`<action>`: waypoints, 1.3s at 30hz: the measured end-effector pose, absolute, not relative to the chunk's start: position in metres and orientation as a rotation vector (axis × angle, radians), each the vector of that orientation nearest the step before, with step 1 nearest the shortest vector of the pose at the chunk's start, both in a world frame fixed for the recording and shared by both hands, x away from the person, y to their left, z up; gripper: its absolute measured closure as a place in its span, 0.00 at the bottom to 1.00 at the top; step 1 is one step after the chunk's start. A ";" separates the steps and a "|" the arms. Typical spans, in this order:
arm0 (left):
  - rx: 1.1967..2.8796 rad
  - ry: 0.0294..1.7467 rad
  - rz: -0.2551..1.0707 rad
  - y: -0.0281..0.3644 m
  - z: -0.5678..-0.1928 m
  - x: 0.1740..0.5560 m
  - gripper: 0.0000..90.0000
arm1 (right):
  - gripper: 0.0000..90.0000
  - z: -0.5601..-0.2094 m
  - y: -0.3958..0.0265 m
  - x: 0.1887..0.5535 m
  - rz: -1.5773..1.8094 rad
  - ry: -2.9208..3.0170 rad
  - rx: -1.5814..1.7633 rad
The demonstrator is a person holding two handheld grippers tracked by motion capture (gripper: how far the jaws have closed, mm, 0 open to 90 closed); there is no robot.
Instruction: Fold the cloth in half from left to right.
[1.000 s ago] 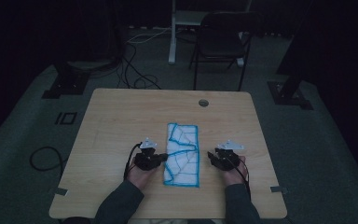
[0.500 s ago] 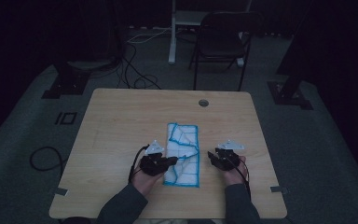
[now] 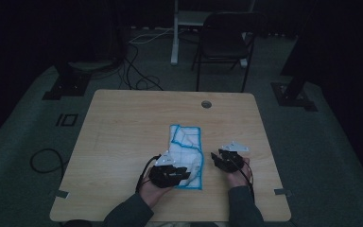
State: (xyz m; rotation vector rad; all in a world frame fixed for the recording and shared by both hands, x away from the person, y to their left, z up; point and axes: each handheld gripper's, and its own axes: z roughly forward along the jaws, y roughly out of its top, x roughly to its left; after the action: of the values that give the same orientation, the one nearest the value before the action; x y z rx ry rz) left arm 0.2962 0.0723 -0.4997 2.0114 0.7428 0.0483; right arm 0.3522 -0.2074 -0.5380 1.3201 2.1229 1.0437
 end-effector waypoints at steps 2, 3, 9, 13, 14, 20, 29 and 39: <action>2.020 0.766 0.076 0.079 -0.502 0.295 0.77 | 0.65 -0.537 -0.207 0.352 1.058 2.119 1.314; 2.020 0.766 0.076 0.079 -0.502 0.295 0.77 | 0.65 -0.536 -0.206 0.352 1.069 2.118 1.308; 2.057 0.861 0.142 0.098 -0.519 0.299 0.76 | 0.65 -0.527 -0.193 0.350 1.127 2.139 1.218; 2.091 0.865 0.188 0.097 -0.526 0.299 0.72 | 0.65 -0.522 -0.181 0.351 1.143 2.164 1.162; 2.098 0.869 0.202 0.097 -0.528 0.300 0.71 | 0.65 -0.520 -0.179 0.351 1.148 2.167 1.151; 2.116 0.905 0.234 0.099 -0.534 0.300 0.72 | 0.65 -0.512 -0.161 0.358 1.172 2.198 1.083; 2.110 0.966 0.240 0.105 -0.539 0.301 0.87 | 0.66 -0.504 -0.125 0.377 1.184 2.257 0.969; 2.123 0.981 0.258 0.107 -0.540 0.301 1.00 | 0.67 -0.511 -0.083 0.402 1.091 2.349 0.863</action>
State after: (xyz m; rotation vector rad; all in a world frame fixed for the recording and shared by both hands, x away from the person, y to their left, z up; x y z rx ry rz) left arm 0.3006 0.1068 -0.5399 2.1225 0.9814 0.2581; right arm 0.4016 -0.0830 -0.5106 0.8627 2.3487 1.0913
